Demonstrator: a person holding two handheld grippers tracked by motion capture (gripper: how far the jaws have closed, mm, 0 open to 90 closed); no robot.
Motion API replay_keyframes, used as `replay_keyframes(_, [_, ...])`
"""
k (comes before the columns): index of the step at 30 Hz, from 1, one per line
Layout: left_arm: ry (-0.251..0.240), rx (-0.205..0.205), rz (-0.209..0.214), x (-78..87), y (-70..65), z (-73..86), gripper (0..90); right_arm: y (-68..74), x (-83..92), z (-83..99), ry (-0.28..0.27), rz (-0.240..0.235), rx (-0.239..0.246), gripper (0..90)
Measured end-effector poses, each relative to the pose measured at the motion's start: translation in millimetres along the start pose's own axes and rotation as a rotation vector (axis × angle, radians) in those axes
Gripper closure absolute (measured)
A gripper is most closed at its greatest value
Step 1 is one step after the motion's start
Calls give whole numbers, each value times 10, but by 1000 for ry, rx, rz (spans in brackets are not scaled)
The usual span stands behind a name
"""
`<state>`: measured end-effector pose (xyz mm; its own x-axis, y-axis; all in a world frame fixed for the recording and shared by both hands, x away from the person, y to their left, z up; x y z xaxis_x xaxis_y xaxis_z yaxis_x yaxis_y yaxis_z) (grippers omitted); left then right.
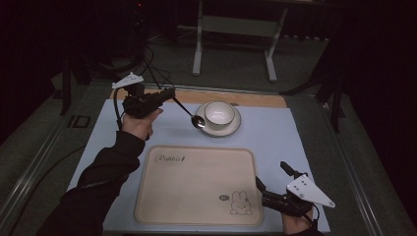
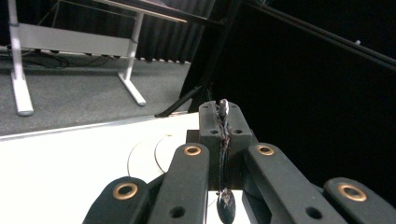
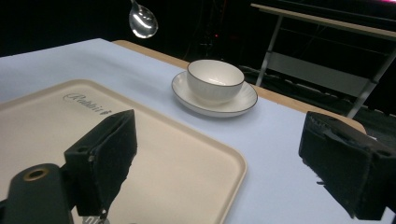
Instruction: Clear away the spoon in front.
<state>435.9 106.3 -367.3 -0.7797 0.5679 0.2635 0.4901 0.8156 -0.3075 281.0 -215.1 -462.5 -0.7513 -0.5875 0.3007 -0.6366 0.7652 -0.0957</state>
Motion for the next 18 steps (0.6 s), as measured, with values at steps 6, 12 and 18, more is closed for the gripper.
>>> replay_keyframes(6, [18,-19,24,120,-10,29,895,4,-4,1,1,0,1,113])
replay_keyframes(12, [39,-44,49,241,-16,69,894,9,-1,-4,-2,-2,4,113])
replay_keyframes(18, [37,-63,55,367,-2,84,895,14,-4,-7,-3,-2,9,113])
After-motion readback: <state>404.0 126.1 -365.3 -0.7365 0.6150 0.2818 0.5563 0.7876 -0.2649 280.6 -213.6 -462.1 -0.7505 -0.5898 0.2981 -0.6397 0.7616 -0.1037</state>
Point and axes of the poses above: each handheld gripper's, and its own axes: x roughly backward along the jaws, z roughly out of its underside, y roughly to its left, the point moved 9 cm from there along -x, roughly forward along the jaws, and after that the axes turned 9 degrees about -z, right-handed, at the moved point
